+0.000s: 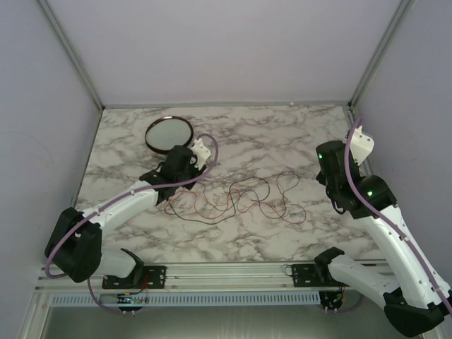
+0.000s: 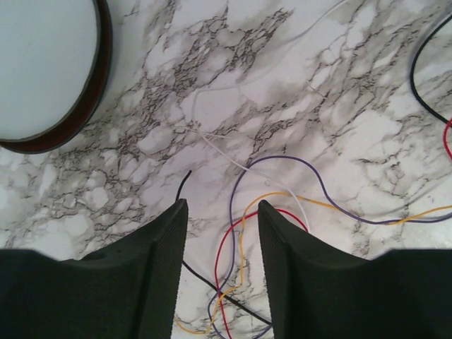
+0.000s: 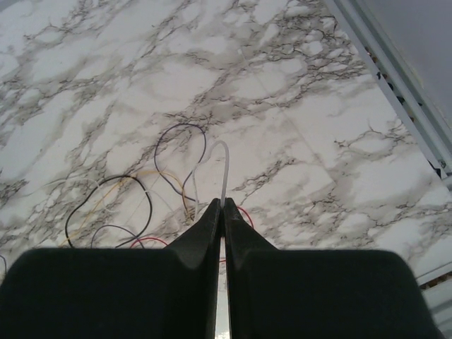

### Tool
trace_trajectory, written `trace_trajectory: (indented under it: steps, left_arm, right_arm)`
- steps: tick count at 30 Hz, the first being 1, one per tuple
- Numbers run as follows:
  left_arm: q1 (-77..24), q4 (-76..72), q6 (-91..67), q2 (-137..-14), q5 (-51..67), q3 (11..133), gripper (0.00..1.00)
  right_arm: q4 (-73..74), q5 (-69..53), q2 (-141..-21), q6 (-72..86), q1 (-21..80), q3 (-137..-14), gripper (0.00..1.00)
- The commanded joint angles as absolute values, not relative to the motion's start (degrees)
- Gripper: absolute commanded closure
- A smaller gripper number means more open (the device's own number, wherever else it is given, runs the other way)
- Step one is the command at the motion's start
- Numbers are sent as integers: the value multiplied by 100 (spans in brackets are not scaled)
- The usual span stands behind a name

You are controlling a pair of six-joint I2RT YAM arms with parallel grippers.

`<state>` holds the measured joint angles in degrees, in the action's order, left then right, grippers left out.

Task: Zip-tie the wires
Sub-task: Place the cable at the center of the board.

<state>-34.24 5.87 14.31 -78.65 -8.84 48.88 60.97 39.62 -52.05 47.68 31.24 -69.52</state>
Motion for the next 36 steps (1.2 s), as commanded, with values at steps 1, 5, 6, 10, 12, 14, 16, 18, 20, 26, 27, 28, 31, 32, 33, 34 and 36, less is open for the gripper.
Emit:
trace_trajectory:
  steps: [1,5,6,10,12,14,16,18,20,26,27,28,31,32,33,34,36]
  left_arm:
    - [-3436,366,1292,-7865,-1197,5029,52]
    - [-3430,372,1238,-7874,-1447,5133,45]
    - [-3428,374,1258,-7879,-1461,5177,42]
    - [-3418,507,1432,-7897,-1561,5491,35]
    - [-3361,836,1612,-7875,-1873,5900,27]
    - [-3325,971,1685,-7810,-1991,6076,23]
    - [-3272,1046,1728,-7698,-2030,6198,20]
    - [-3234,1083,1744,-7552,-2042,6271,16]
    - [-3195,1093,1732,-7367,-2061,6311,12]
    - [-2887,1301,1154,-6872,-1967,6641,0]
    - [-2824,1337,1013,-6798,-1875,6693,0]
    - [-2766,1351,906,-6715,-1760,6735,0]
    - [-2605,1345,583,-6464,-1351,6820,0]
    - [-2553,1337,495,-6401,-1214,6854,0]
    - [-2497,1336,424,-6344,-1081,6886,0]
    - [-2450,1344,351,-6280,-940,6923,0]
    - [-2348,1363,228,-6215,-682,6995,0]
  right_arm:
    - [6350,4105,-5165,4923,3048,-6799,100]
    - [6401,4161,-5050,5082,2962,-6584,100]
    - [6408,4170,-5022,5117,2936,-6545,100]
    - [6505,4264,-4934,5332,2839,-6383,95]
    - [6616,4440,-4894,5437,2759,-6340,80]
    - [6689,4601,-4882,5448,2716,-6379,73]
    - [6780,4769,-4933,5416,2678,-6470,67]
    - [6815,4893,-5007,5303,2643,-6611,65]
    - [6569,4869,-5062,4948,2637,-6777,62]
    - [5029,4245,-5324,3779,2601,-7045,46]
    - [4909,4216,-5458,3697,2572,-7056,45]
    - [4799,4155,-5612,3599,2521,-7057,45]
    - [4157,3818,-5977,3267,2264,-6899,44]
    - [3912,3693,-6057,3163,2176,-6782,45]
    - [3636,3562,-6129,3022,2081,-6621,45]
    - [3386,3447,-6193,2944,1955,-6464,45]
    - [2858,3275,-6347,2824,1728,-6068,45]
